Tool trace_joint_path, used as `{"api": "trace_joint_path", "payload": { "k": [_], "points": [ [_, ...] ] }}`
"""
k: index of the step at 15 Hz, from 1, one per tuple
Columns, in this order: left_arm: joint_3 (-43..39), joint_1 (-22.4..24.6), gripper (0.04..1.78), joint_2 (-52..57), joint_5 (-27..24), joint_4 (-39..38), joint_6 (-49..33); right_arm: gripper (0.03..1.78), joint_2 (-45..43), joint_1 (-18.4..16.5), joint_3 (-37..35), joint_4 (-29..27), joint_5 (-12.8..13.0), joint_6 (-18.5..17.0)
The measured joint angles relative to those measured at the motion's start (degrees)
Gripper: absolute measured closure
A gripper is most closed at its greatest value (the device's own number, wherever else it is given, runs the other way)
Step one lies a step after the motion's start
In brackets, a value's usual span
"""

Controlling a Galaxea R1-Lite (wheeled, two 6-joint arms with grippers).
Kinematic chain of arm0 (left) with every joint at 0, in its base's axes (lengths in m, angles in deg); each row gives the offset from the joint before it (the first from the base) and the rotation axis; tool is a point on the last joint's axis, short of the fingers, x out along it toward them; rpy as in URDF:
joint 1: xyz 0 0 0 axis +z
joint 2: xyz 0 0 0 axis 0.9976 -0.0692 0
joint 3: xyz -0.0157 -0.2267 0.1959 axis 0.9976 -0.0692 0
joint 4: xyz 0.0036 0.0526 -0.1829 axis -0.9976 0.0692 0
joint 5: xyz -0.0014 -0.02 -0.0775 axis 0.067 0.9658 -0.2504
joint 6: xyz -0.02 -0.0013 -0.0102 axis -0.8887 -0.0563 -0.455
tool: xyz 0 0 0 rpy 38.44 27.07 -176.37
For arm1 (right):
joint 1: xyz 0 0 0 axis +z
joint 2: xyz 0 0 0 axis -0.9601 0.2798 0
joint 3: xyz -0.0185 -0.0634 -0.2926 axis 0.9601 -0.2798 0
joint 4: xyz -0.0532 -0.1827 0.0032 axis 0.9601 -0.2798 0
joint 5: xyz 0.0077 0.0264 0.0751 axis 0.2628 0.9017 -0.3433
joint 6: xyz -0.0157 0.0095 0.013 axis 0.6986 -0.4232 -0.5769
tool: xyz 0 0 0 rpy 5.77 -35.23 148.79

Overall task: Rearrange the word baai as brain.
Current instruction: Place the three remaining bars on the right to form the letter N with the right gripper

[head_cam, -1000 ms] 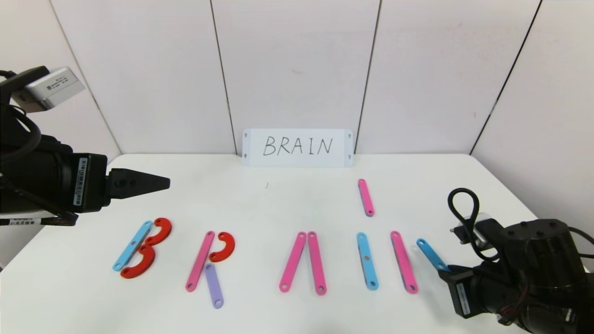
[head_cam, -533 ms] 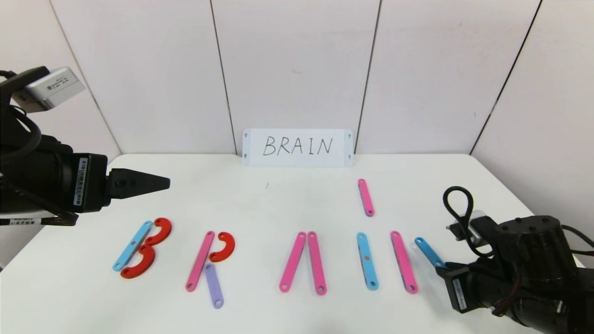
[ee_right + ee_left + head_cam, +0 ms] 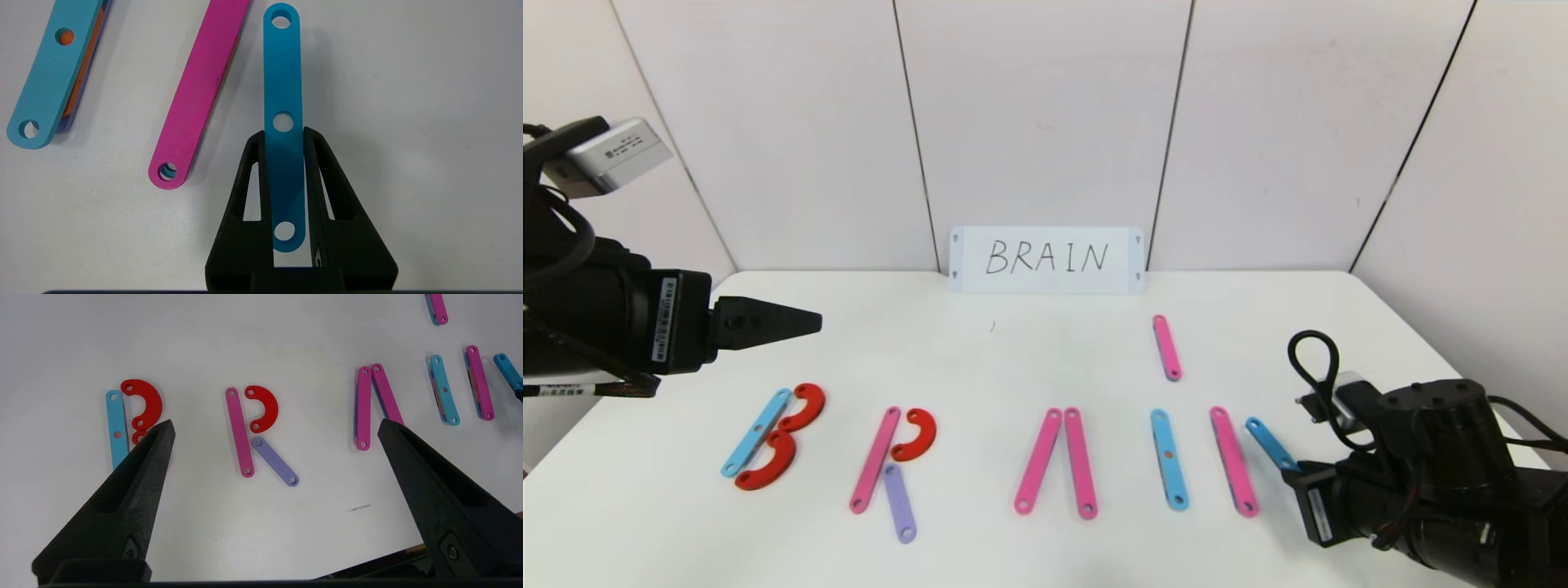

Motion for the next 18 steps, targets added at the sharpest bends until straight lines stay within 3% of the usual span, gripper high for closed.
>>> {"api": "trace_joint_path", "payload": {
  "k": [3,12,18],
  "points": [
    [0.00,0.02,0.08,0.02,0.00,0.00,0.00,1.54,0.18,-0.24,-0.34,0.02,-1.57,1.57],
    [0.00,0.00,0.08,0.11,0.00,0.00,0.00,1.54,-0.67,-9.89,-1.61,0.02,-11.46,16.55],
    [0.00,0.00,0.08,0.06,0.00,0.00,0.00,1.54,-0.33,-10.56,-0.15,0.11,-12.75,17.41]
  ]
}}
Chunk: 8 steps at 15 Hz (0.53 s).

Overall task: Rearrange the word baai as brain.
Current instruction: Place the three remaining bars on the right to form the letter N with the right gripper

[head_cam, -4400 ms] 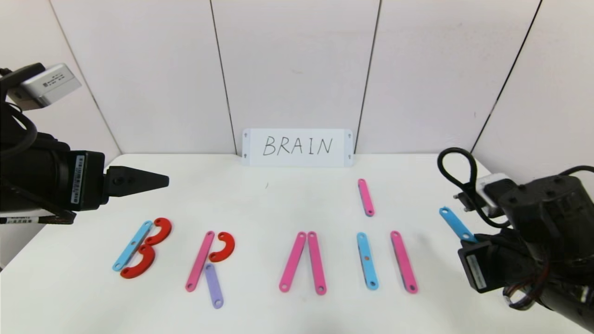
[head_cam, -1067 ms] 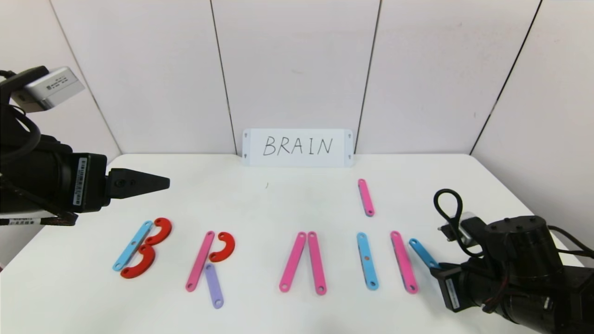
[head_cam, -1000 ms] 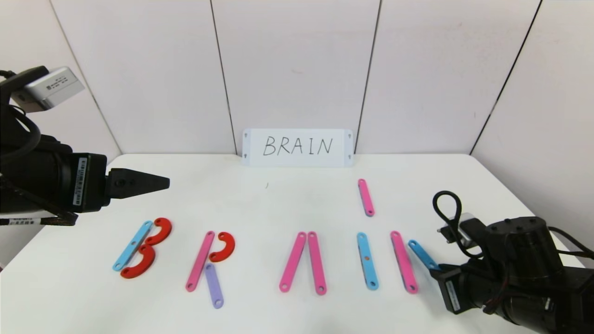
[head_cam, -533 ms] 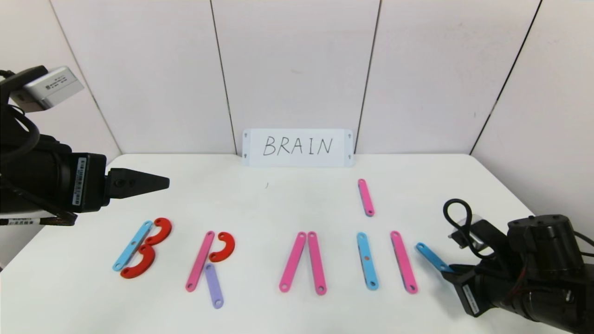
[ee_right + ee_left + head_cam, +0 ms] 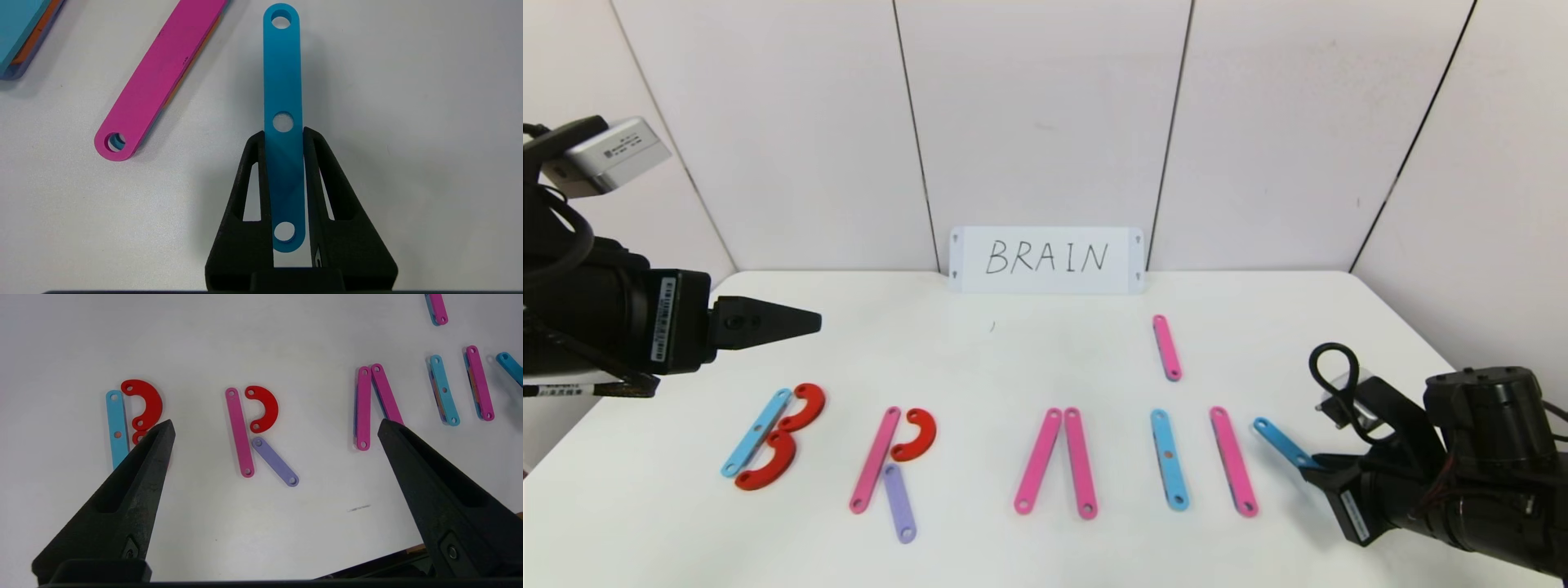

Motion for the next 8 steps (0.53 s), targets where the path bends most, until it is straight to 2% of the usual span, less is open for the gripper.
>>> {"api": "trace_joint_path", "payload": {
  "k": [8],
  "points": [
    [0.00,-0.02,0.08,-0.11,0.02,0.00,0.02,1.54,1.73,0.44,1.18,-0.04,-0.27,-0.11]
  ]
}}
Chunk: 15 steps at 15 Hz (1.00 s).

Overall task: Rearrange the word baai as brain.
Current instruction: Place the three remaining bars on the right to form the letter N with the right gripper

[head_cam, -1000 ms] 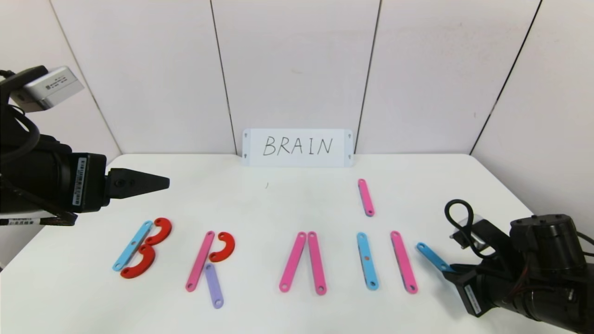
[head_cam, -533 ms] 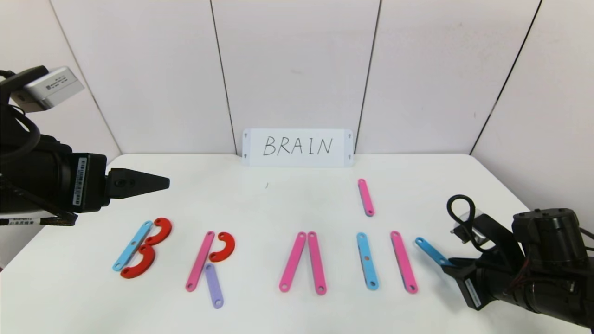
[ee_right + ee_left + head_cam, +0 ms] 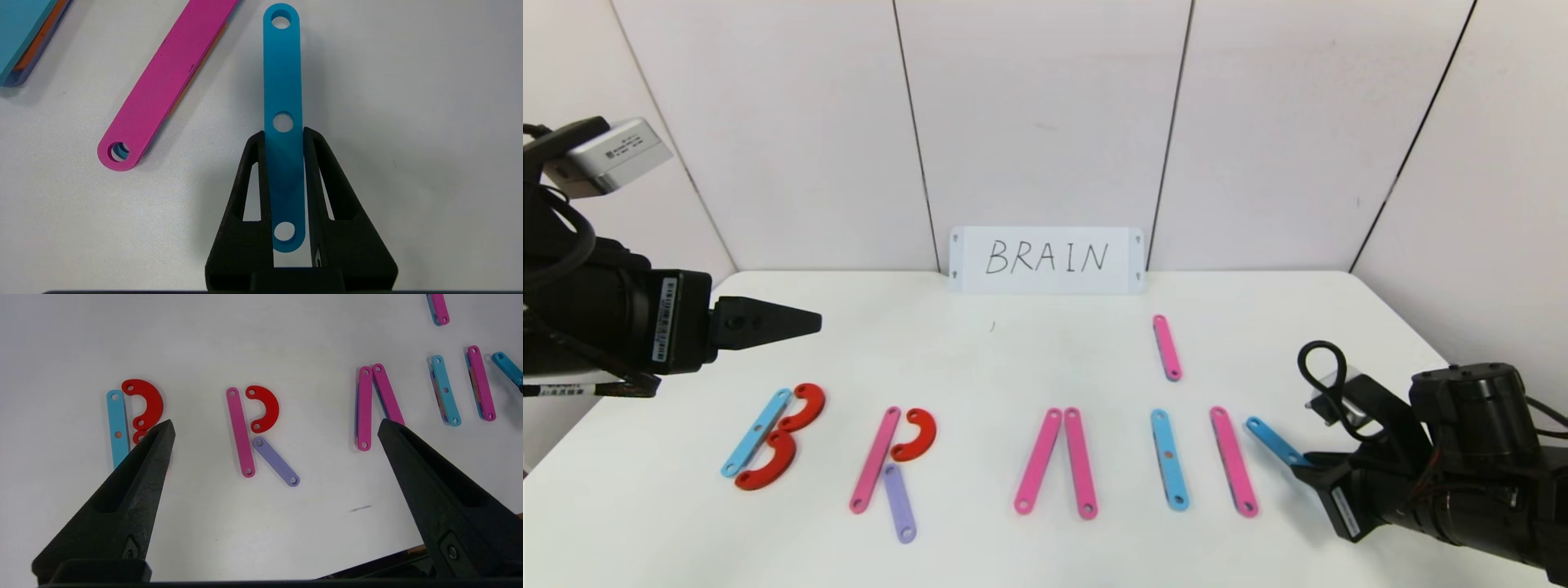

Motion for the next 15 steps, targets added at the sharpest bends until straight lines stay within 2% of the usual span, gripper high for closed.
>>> {"api": "trace_joint_path", "payload": {
  "k": [15],
  "points": [
    [0.10,0.07,0.08,0.00,-0.02,-0.02,0.00,1.54,2.62,1.91,2.18,0.04,0.63,-0.71]
  ]
}}
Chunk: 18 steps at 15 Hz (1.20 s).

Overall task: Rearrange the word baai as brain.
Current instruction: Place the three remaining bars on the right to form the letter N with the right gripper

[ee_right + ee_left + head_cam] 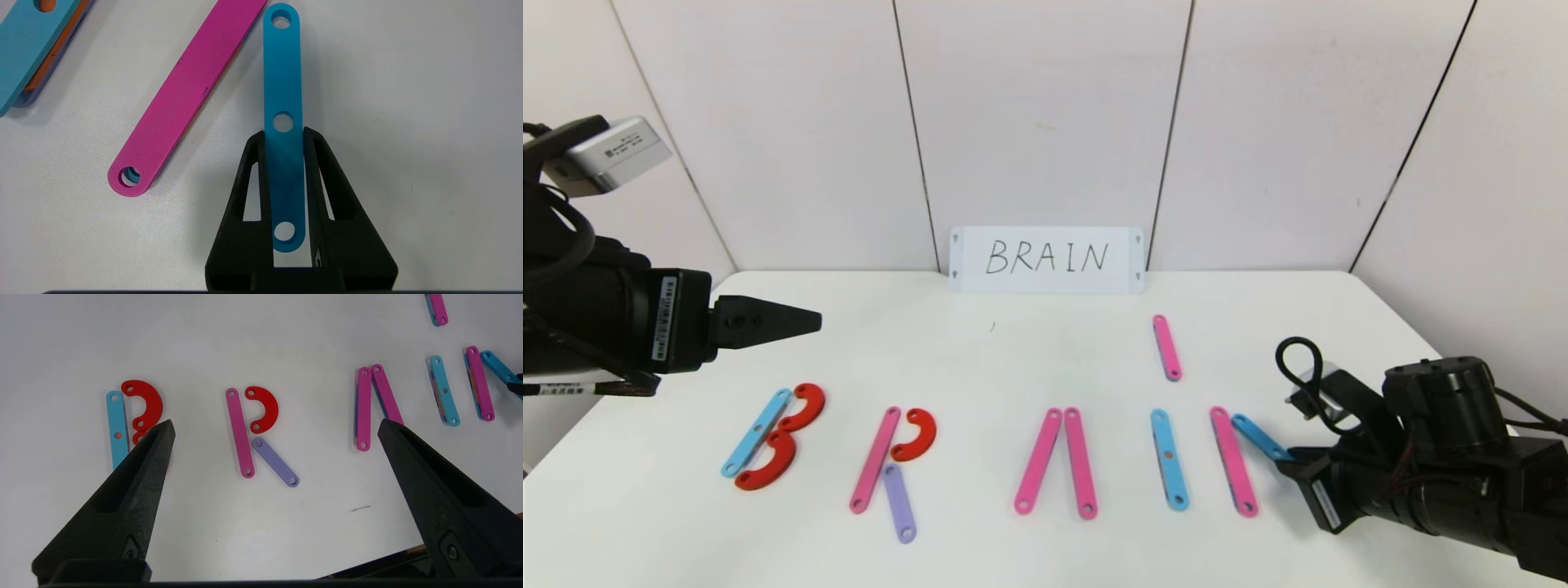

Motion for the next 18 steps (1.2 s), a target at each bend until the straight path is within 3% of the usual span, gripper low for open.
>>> {"api": "trace_joint_path", "payload": {
  "k": [5,8,10,15,18],
  "points": [
    [0.01,0.04,0.08,0.05,0.02,-0.02,0.00,1.53,0.69,0.11,0.37,0.00,0.21,0.07],
    [0.01,0.04,0.08,0.11,0.00,-0.02,0.02,1.38,0.74,0.11,0.33,0.00,0.40,0.11],
    [0.01,0.04,0.08,0.16,0.00,-0.02,0.00,1.14,0.72,0.11,0.24,0.00,0.44,0.21],
    [0.01,0.04,0.08,0.16,0.00,-0.02,0.00,0.34,-0.11,-0.54,1.41,1.67,1.67,0.00],
    [0.01,0.04,0.08,0.16,0.00,0.00,-0.02,0.11,-1.38,-1.35,5.02,3.79,2.88,-1.83]
  ]
}}
